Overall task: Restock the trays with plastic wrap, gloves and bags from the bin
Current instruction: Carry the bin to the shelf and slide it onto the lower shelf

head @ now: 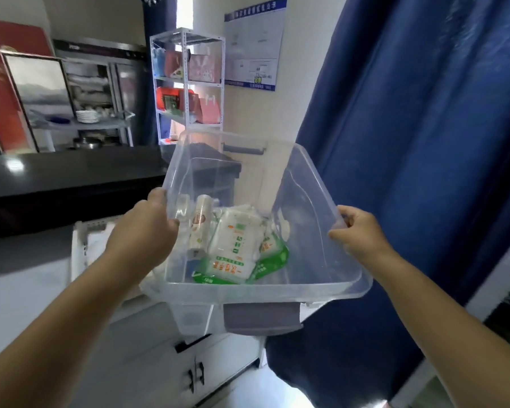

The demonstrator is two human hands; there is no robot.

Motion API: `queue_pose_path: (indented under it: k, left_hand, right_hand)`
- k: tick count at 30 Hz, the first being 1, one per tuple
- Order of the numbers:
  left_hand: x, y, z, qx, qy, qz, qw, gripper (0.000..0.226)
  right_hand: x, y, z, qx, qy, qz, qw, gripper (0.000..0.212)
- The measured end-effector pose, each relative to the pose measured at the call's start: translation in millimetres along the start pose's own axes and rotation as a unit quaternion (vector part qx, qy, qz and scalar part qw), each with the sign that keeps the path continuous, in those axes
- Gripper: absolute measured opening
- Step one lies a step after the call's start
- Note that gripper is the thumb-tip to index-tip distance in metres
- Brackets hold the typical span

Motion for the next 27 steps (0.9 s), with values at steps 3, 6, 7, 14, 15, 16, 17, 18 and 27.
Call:
queue_pose_path:
  k: [3,6,7,14,15,16,17,18,27]
  left_hand:
    - [-27.1,27.3,-36.8,0.032,-0.010,-0.023,0.999,0.041]
    - [-62.9,45.6,-75.1,0.057,-0.032,-0.025,0.998,0.040]
    - [-76.2,50.6,-87.4,0.063,-0.037,-0.025,0.997,0.041]
    - [-188.4,87.6,-164.7,0.084,-0.073,-0.026,0.993,0.047]
    - [-202.1,92.7,-172.4,0.085,-0.078,-0.030,0.993,0.046]
    - [-220.5,97.7,-183.0,0.086,-0.081,-0.034,0.992,0.045]
    - [-237.3,101.7,-194.0,0.085,-0.083,-0.037,0.992,0.044]
    - [-252.0,105.9,-204.5,0.084,-0.087,-0.040,0.992,0.042]
    - [-353.8,136.6,-305.6,0.083,-0.103,-0.019,0.991,0.036]
  right_hand:
    - [-26.3,23.2,23.7,0.001,0.020,-0.014,1.000,0.032]
    - [-62.4,39.6,37.7,0.014,0.031,-0.017,0.999,0.033]
    - [-76.6,44.3,40.5,0.020,0.032,-0.017,0.999,0.033]
    - [-204.1,66.6,53.7,0.044,0.045,-0.037,0.997,0.033]
    - [-218.5,68.1,55.8,0.046,0.048,-0.039,0.997,0.034]
    - [-237.5,71.6,57.3,0.051,0.051,-0.040,0.997,0.034]
    - [-255.0,75.8,59.1,0.058,0.053,-0.042,0.996,0.033]
    - [-271.4,80.1,60.7,0.065,0.053,-0.043,0.996,0.033]
    - [-417.4,128.8,65.5,0.141,0.004,-0.036,0.989,0.041]
Point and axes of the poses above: each hand's wrist, its own x-axis away from the middle knuckle, its own z-axis out of the back of the hand, y = z × x, the point moved 9 cm from there along -x, towards the middle knuckle, and after that the axes turned 2 degrees about -y, right-handed, at the moved point
